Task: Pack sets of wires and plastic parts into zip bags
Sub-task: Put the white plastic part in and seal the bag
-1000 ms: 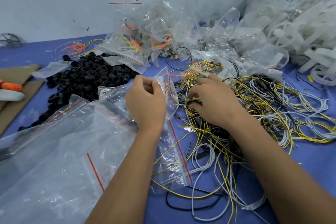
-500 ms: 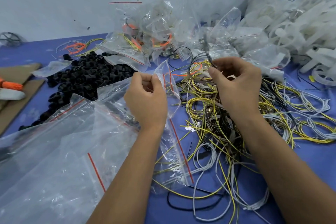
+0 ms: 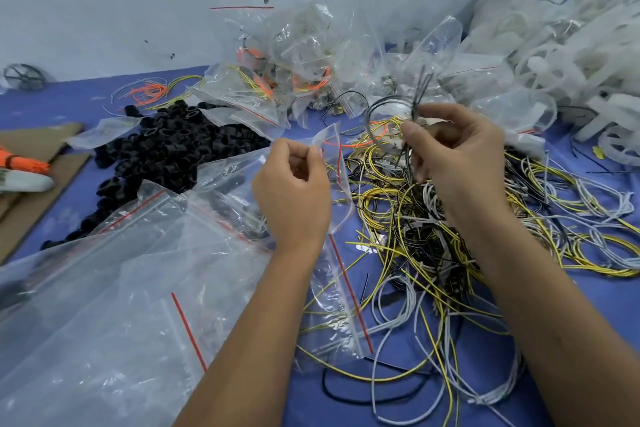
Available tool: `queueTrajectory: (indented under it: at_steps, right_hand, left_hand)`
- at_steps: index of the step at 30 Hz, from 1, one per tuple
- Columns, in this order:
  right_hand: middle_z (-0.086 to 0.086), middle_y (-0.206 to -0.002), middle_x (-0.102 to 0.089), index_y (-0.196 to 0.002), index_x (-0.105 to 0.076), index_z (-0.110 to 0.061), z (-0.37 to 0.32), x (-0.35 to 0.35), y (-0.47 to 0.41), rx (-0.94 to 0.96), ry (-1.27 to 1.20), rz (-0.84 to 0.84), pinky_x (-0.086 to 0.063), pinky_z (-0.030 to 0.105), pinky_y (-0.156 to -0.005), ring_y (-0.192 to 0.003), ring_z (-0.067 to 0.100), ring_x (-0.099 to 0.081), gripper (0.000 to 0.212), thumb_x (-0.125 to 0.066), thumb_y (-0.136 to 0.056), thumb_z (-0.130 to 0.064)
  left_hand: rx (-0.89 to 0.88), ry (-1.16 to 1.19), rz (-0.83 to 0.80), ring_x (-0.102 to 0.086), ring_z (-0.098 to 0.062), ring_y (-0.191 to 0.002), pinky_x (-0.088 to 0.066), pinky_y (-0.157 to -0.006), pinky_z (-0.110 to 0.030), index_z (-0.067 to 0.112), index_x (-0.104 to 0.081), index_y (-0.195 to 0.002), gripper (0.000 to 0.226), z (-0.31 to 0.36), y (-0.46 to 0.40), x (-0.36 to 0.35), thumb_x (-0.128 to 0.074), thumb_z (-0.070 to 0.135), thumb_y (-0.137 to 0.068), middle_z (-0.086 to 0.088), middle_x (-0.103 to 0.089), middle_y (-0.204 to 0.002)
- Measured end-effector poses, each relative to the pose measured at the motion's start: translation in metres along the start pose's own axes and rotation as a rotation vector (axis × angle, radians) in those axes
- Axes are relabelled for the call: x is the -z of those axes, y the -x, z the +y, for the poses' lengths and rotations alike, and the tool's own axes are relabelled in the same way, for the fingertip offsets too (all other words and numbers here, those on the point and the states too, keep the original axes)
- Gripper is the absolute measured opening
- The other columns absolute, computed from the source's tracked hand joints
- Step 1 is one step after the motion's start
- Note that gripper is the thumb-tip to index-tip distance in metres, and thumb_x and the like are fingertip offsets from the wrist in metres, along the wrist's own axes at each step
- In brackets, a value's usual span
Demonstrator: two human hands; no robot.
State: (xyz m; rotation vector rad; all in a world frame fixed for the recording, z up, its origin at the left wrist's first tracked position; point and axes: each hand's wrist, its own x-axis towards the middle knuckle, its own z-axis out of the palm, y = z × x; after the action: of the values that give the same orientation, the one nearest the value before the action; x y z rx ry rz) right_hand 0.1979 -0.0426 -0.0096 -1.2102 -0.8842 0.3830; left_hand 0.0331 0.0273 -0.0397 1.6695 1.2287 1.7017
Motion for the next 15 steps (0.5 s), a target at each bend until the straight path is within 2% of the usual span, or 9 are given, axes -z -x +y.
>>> queueTrajectory:
  at_steps: [3,5,8,12,15]
  right_hand:
    - [-0.002,-0.062,-0.069,-0.095,-0.076,-0.019,0.004,-0.007,0.007,0.135,0.307,-0.092,-0.044,0.021,-0.049,-0.048,0.006,-0.056,0.012,-0.082,-0.085,-0.019]
    - [-0.004,-0.063,-0.069,-0.090,-0.080,-0.018,0.007,-0.014,0.012,0.204,0.449,-0.159,-0.044,0.018,-0.055,-0.052,0.001,-0.054,0.007,-0.081,-0.084,-0.014]
    - [-0.007,-0.062,-0.066,-0.086,-0.081,-0.013,0.008,-0.018,0.016,0.213,0.519,-0.300,-0.042,0.017,-0.057,-0.052,0.003,-0.053,0.006,-0.079,-0.084,-0.008]
    - [-0.001,-0.058,-0.059,-0.079,-0.080,-0.013,0.002,-0.018,0.017,0.433,0.752,-0.514,-0.039,0.028,-0.057,-0.054,0.015,-0.049,0.006,-0.075,-0.082,-0.012]
    - [-0.003,-0.052,-0.049,-0.065,-0.068,-0.014,0.001,-0.022,0.019,0.412,0.728,-0.493,-0.030,0.026,-0.054,-0.052,0.011,-0.041,0.017,-0.065,-0.081,-0.017]
  left_hand:
    - [-0.040,-0.010,-0.011,-0.058,-0.007,-0.060,-0.048,-0.059,-0.027,0.018,-0.058,-0.078,0.019,0.002,0.002,0.000,-0.069,0.020,-0.093,0.012,-0.060,-0.065]
    - [-0.083,-0.020,-0.006,-0.060,-0.010,-0.062,-0.050,-0.061,-0.033,0.017,-0.059,-0.080,0.017,0.005,0.003,-0.001,-0.069,0.021,-0.093,0.010,-0.062,-0.067]
    - [-0.146,-0.039,-0.029,-0.059,-0.013,-0.061,-0.049,-0.060,-0.038,0.016,-0.058,-0.081,0.017,0.006,0.006,-0.002,-0.069,0.019,-0.093,0.008,-0.061,-0.068]
    - [-0.249,-0.078,-0.089,-0.052,-0.019,-0.059,-0.045,-0.058,-0.042,0.012,-0.058,-0.080,0.018,0.007,0.008,-0.002,-0.068,0.018,-0.094,0.004,-0.057,-0.065]
    - [-0.371,-0.119,-0.134,-0.049,-0.018,-0.060,-0.041,-0.057,-0.037,0.011,-0.059,-0.078,0.019,0.013,0.012,-0.003,-0.070,0.016,-0.093,0.003,-0.056,-0.066]
